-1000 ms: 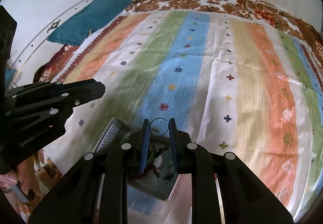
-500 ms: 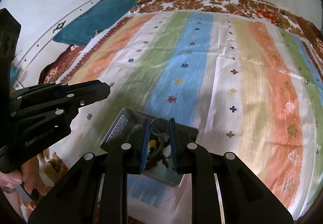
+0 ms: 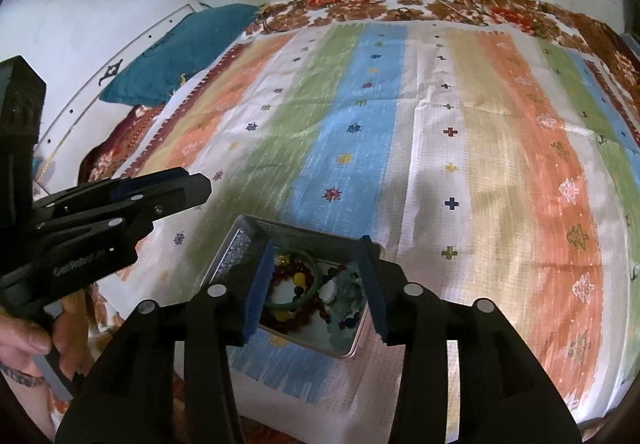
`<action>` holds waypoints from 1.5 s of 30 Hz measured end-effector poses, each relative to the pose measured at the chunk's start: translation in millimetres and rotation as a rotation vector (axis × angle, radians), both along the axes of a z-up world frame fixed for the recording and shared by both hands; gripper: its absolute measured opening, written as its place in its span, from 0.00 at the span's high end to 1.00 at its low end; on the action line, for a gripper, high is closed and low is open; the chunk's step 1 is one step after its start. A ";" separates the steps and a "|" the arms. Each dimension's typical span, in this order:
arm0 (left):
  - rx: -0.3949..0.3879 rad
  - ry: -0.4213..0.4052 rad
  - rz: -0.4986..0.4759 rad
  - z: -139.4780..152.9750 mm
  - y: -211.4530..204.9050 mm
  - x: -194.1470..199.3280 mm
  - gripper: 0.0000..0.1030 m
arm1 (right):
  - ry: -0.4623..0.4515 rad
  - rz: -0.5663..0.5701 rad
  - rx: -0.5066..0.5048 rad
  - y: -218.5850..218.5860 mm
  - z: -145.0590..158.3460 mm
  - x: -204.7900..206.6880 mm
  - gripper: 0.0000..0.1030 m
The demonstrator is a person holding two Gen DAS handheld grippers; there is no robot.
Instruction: Organize jewelry
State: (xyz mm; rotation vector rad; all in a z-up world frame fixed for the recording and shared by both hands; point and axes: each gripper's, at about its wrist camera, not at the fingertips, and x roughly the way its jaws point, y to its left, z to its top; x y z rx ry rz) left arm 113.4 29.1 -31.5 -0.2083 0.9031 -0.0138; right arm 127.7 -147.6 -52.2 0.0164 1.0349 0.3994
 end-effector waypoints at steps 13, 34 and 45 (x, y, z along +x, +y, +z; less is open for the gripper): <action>0.002 0.022 -0.019 -2.0 -3.7 -14.0 0.34 | -0.048 -0.035 -0.002 -19.1 9.8 -12.6 0.34; 0.038 0.003 -0.027 7.4 -9.7 -43.8 0.06 | -0.149 -0.052 -0.045 -26.0 28.6 -31.4 0.07; 0.089 -0.043 -0.027 16.6 -15.3 -61.8 0.06 | -0.149 -0.046 -0.053 -29.7 39.9 -48.4 0.07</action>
